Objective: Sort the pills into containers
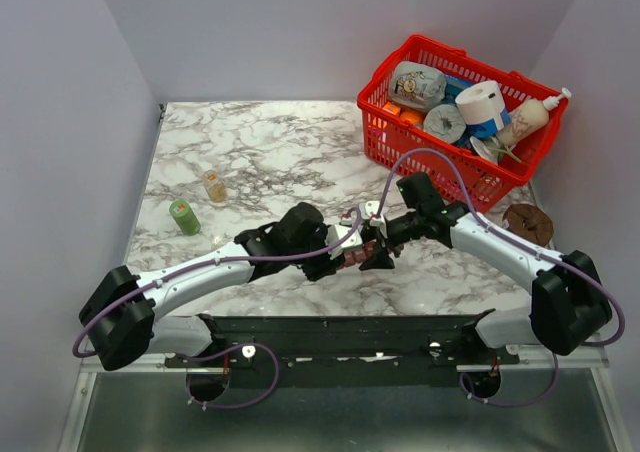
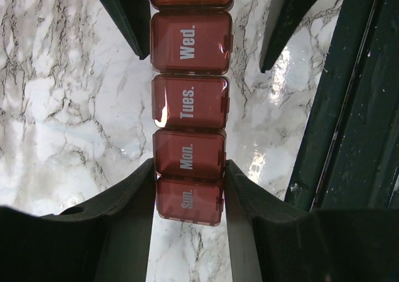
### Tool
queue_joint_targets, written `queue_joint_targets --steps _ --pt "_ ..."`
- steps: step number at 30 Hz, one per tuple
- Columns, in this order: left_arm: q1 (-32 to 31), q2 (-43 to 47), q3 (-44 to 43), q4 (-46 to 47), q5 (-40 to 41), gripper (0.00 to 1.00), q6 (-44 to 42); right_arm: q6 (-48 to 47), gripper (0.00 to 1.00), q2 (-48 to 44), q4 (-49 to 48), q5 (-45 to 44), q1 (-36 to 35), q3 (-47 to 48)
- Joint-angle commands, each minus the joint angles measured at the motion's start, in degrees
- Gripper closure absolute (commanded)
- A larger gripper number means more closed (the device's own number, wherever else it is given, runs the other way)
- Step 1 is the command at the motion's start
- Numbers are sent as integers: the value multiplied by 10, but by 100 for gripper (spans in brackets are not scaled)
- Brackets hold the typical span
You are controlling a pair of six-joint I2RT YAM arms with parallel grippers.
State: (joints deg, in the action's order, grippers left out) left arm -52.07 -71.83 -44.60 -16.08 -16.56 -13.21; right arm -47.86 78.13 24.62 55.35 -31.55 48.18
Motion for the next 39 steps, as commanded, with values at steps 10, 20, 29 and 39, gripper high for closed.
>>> queue_joint_targets --steps 10,20,29,39 --pt "5 2 -33 -12 -3 100 4 42 48 23 -15 14 -6 30" --pt "5 11 -23 -20 40 100 -12 93 64 50 5 39 -6 60" --pt "4 33 2 -17 84 100 -32 160 64 101 22 71 -2 93" --pt "3 37 15 -14 76 100 -46 219 58 128 18 73 22 120"
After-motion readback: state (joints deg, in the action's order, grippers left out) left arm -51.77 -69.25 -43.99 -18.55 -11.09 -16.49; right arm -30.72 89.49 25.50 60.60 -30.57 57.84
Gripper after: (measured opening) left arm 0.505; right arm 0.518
